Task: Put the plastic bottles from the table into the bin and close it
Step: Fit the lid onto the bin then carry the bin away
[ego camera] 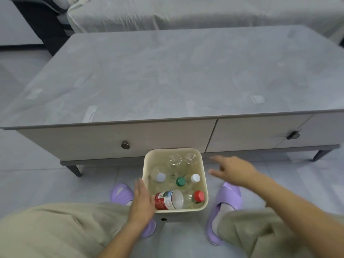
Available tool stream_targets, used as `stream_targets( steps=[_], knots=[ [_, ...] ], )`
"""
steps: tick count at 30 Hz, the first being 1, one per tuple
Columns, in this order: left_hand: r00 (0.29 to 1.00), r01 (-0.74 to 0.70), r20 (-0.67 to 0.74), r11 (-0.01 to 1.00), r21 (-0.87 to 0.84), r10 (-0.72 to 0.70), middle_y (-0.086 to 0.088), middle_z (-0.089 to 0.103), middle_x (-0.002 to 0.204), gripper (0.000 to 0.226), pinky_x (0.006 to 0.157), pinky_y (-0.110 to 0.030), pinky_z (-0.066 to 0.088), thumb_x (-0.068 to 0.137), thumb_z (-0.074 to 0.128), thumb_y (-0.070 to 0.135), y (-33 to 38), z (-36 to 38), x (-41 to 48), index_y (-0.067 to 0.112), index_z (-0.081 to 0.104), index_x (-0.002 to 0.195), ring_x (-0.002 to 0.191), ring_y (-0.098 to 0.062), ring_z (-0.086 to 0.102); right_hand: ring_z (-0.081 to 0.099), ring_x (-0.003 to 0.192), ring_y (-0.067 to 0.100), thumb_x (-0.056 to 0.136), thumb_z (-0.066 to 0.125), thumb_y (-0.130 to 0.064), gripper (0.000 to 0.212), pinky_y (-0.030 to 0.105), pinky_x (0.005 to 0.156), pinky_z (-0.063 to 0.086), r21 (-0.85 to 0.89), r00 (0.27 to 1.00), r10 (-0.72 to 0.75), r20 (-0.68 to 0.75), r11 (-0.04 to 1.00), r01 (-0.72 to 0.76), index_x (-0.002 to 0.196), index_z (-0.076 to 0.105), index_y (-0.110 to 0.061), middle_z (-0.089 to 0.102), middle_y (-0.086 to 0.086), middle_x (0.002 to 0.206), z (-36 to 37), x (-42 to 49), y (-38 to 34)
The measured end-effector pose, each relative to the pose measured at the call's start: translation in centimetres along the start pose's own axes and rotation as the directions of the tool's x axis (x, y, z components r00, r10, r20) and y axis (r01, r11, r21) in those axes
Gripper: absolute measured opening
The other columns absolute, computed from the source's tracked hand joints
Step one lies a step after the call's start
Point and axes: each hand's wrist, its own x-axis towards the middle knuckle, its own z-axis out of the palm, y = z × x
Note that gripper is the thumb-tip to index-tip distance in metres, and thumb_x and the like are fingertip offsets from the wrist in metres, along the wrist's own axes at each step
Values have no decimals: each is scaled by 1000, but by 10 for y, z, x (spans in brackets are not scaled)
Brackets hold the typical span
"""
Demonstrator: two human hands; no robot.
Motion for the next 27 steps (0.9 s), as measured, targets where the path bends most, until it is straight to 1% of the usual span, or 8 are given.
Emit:
stream_targets(
  steps=[2,4,7,12,17,19,23,27],
  knots=[
    [995,98,38,993,-59,-96,-9,58,119,56,86,-35,47,85,46,6,2,-5,7,8,33,139,104,-31,57,59,111,25,86,49,-59,58,37,90,49,26,994,99,-37,995,-98,135,46,-29,67,4,115,-28,-9,33],
    [991,114,79,988,-106,-106,-4,59,102,47,80,-33,46,80,46,6,12,-10,8,11,45,127,92,-28,57,59,111,27,88,51,-56,57,37,91,47,25,980,197,-23,980,-196,132,52,-21,66,8,118,-41,-18,61],
    [986,71,161,980,-187,-41,-9,62,113,57,82,-31,46,75,49,13,37,-2,4,14,45,132,99,-27,57,60,112,28,90,52,-49,50,34,92,46,31,951,304,47,952,-306,126,58,-15,64,10,123,-19,-20,70],
    [962,24,269,970,-241,43,-1,60,104,49,46,-11,39,83,50,9,84,30,-5,20,47,131,82,-15,56,60,111,25,89,46,-19,32,34,92,49,155,857,472,208,849,-505,119,57,-14,63,7,123,76,-23,53],
    [944,-28,321,987,-161,79,-1,62,103,51,74,-28,51,84,45,5,114,63,-7,22,43,132,88,-22,57,72,78,22,76,47,-4,34,31,71,54,433,721,647,250,591,-681,98,67,-19,73,5,86,109,-54,94],
    [935,-49,343,989,-138,94,3,60,99,54,64,-26,52,85,42,2,126,80,-8,24,41,133,84,-20,58,72,68,19,77,49,-9,29,32,73,57,514,697,670,257,516,-685,93,68,-24,75,4,74,113,-63,120],
    [936,-86,329,989,-122,122,-2,58,97,50,49,-17,39,86,38,-3,150,106,-9,18,41,131,69,-10,52,72,60,16,82,51,-24,19,26,65,56,641,758,595,268,478,-601,80,70,-25,70,0,50,117,-76,158],
    [939,-112,315,989,-96,137,-9,62,117,53,78,-32,51,85,39,-6,157,118,2,16,39,134,88,-22,57,68,63,20,92,47,-47,36,22,50,47,533,787,470,400,579,-617,84,62,-15,71,5,72,101,-90,218]
  ],
)
